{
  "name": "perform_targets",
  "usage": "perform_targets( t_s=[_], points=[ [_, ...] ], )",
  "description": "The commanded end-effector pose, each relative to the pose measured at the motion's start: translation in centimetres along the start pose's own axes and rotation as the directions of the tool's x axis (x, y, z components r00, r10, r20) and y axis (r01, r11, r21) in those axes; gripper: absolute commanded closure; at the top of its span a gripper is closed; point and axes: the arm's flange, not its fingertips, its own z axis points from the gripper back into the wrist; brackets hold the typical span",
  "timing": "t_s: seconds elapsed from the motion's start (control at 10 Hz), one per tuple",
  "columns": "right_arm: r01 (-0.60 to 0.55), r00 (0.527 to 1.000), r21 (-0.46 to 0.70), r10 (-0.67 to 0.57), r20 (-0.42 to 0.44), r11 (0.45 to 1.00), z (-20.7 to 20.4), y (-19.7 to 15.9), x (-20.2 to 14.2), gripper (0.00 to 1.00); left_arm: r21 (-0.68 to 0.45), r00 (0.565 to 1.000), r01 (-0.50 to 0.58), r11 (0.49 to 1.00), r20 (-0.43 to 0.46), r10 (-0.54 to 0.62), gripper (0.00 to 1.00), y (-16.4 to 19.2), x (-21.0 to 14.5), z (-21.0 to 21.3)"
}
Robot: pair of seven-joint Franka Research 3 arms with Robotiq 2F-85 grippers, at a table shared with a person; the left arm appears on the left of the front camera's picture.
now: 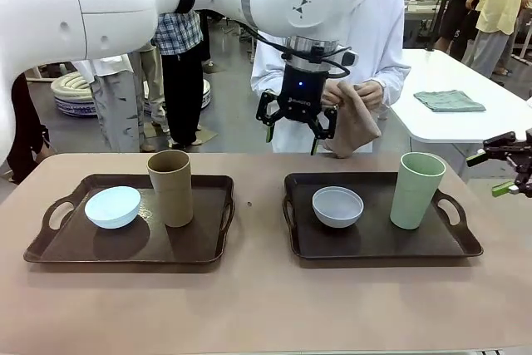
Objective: Set up a tray with a mat and arrange the tableware.
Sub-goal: Pick up the Picnic Bowl and Reusable plastic cup from the Handle tray in front of the human's position and hold them in the air.
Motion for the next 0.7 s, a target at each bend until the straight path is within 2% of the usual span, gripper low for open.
perform_targets(
  t_s=[0.0,0.3,0.4,0.5,0.6],
  points=[
    [0.074,0.997,0.001,-0.074,0.035,0.997,-1.0,-2.1,-0.4,0.0,0.039,0.995,0.049,0.998,0.081,-0.052,0.0,-1.4,0.1,-0.1],
    [0.088,0.995,0.019,-0.089,0.037,0.996,-3.7,-4.3,0.5,0.0,-0.047,0.989,0.044,0.998,0.146,-0.037,0.0,-1.5,-0.1,-0.1],
    [0.102,0.994,0.017,-0.102,0.03,0.995,-4.2,-4.5,0.5,0.0,-0.1,0.988,0.046,0.994,0.153,-0.031,0.0,-1.1,-0.3,0.0],
    [0.158,0.987,-0.027,-0.158,0.003,0.987,-3.9,-4.0,0.5,0.0,-0.201,0.986,0.109,0.973,0.144,-0.081,0.0,0.4,-1.5,0.2],
    [0.077,0.996,0.04,-0.079,0.034,0.996,-3.9,-3.6,0.4,0.0,-0.044,0.989,0.038,0.998,0.142,-0.032,0.0,-2.3,0.7,0.4]
  ],
)
